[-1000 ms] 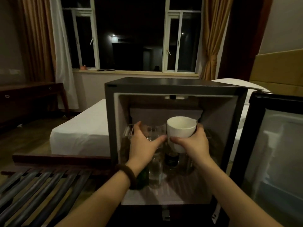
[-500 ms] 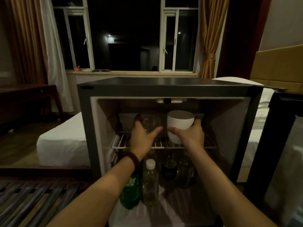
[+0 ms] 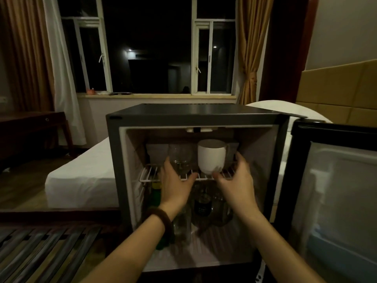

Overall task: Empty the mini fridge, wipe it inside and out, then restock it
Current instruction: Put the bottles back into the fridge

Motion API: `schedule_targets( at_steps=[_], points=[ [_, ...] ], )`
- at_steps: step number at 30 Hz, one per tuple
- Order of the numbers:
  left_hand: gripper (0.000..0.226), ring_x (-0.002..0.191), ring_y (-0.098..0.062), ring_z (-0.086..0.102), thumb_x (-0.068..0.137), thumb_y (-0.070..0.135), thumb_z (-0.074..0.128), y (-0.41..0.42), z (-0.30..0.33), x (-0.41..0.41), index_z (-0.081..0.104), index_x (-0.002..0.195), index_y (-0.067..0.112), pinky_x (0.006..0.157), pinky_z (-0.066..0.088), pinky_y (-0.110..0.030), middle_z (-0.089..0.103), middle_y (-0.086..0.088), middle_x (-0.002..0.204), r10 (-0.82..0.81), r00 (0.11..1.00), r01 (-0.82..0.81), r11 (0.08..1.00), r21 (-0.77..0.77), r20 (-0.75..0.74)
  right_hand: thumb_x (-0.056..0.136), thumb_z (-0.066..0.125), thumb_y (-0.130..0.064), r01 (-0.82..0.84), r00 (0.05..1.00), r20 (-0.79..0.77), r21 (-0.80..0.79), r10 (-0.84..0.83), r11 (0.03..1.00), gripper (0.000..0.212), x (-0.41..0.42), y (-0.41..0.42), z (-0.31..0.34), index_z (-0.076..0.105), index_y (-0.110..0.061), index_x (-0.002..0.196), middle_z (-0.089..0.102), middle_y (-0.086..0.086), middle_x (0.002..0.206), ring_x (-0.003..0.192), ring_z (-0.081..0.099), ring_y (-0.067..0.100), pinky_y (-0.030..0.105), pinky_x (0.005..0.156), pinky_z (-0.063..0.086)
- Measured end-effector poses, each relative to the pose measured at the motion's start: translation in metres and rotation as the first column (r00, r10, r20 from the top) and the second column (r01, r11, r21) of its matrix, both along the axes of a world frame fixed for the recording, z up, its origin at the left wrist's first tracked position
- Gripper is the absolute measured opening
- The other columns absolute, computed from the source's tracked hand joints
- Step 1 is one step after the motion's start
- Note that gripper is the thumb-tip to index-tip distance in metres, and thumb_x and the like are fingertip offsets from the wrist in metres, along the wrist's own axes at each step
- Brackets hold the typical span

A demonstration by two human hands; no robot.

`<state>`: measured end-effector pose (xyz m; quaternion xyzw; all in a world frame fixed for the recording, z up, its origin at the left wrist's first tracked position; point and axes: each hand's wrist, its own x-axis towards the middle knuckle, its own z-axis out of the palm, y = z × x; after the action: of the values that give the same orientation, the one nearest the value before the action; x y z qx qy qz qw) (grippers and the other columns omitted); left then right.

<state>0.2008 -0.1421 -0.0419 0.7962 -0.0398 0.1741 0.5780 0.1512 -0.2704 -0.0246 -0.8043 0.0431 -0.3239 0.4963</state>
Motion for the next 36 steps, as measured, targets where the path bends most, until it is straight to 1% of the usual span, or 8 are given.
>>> schedule_targets(
  at_steps=[4,9,11,16,22,28,32,36],
  points=[
    [0.085,0.132,-0.016,0.033,0.078,0.025,0.071,-0.010,-0.017,-0.060,0.017,0.144,0.026,0.110,0.031,-0.039,0.031,0.001,0.146,-0.133,0.991,0.131,0.989,-0.073,-0.016,0.078,0.070,-0.003,-0.010,0.984,0.173,-0.191,0.044,0.982,0.053,-0.095,-0.011,-0.009,0.052,-0.022,0.123,0.058,-0.004,0.118,0.111,0.055,0.010,0.031,0.098,0.046],
    [0.069,0.115,-0.008,0.042,0.082,0.022,0.068,-0.021,-0.023,-0.132,0.029,0.138,0.020,0.098,0.035,-0.025,0.045,0.003,0.127,-0.312,0.949,0.307,0.947,-0.097,-0.046,0.073,0.073,0.001,0.295,0.944,0.265,-0.417,-0.195,0.860,0.044,-0.191,-0.069,-0.014,0.060,-0.009,0.114,0.063,0.009,0.108,0.099,0.058,0.027,0.037,0.087,0.047],
    [0.063,0.116,-0.013,0.046,0.082,0.017,0.067,-0.027,-0.021,-0.157,0.033,0.135,0.016,0.101,0.038,-0.031,0.049,-0.001,0.125,-0.364,0.930,0.356,0.926,-0.125,-0.048,0.074,0.074,-0.005,0.387,0.921,0.200,-0.560,-0.334,0.733,0.044,-0.210,-0.100,-0.017,0.060,-0.004,0.116,0.063,0.015,0.109,0.100,0.056,0.036,0.042,0.085,0.047],
    [0.060,0.113,-0.014,0.049,0.082,0.018,0.067,-0.040,-0.019,-0.202,0.035,0.133,0.015,0.100,0.041,-0.034,0.052,0.002,0.117,-0.374,0.927,0.372,0.924,-0.091,-0.015,0.086,0.055,-0.034,0.263,0.748,-0.119,-0.850,-0.653,0.456,0.038,-0.232,-0.139,-0.041,0.055,-0.016,0.119,0.059,0.007,0.118,0.110,0.052,0.030,0.039,0.091,0.038],
    [0.056,0.108,-0.015,0.052,0.084,0.018,0.065,-0.052,-0.027,-0.241,0.037,0.133,0.014,0.095,0.042,-0.031,0.054,0.000,0.113,-0.371,0.929,0.365,0.920,-0.143,-0.019,0.088,0.050,-0.033,0.206,0.731,-0.176,-0.864,-0.659,0.459,0.040,-0.241,-0.119,-0.041,0.049,-0.012,0.121,0.054,0.010,0.121,0.113,0.046,0.031,0.040,0.096,0.031],
    [0.051,0.114,-0.016,0.049,0.086,0.023,0.061,-0.081,-0.055,-0.298,0.039,0.131,0.014,0.094,0.040,-0.027,0.050,-0.006,0.127,-0.440,0.898,0.435,0.894,-0.111,-0.025,0.091,0.052,-0.026,0.033,0.862,-0.225,-0.870,-0.454,0.492,0.059,-0.285,-0.070,-0.029,0.028,-0.003,0.140,0.036,0.017,0.141,0.128,0.033,0.032,0.040,0.107,0.026],
    [0.048,0.120,-0.013,0.046,0.080,0.051,0.060,-0.077,-0.057,-0.326,0.040,0.119,0.032,0.102,0.040,-0.035,0.047,-0.001,0.132,-0.434,0.891,0.446,0.891,-0.081,0.133,0.088,0.058,-0.021,0.243,0.961,0.154,-0.869,-0.230,0.431,0.061,-0.361,-0.037,-0.008,0.033,-0.008,0.142,0.031,0.014,0.149,0.139,0.026,0.028,0.036,0.111,0.019],
    [0.033,0.113,-0.003,0.047,0.080,0.058,0.055,-0.056,-0.031,-0.352,0.040,0.108,0.046,0.101,0.041,-0.036,0.047,0.020,0.116,-0.375,0.881,0.422,0.898,-0.123,0.288,0.088,0.053,-0.018,0.515,0.814,0.580,-0.698,-0.029,0.497,0.035,-0.417,-0.048,0.011,0.057,-0.002,0.119,0.055,0.018,0.125,0.121,0.046,0.029,0.032,0.105,0.033]
  ],
)
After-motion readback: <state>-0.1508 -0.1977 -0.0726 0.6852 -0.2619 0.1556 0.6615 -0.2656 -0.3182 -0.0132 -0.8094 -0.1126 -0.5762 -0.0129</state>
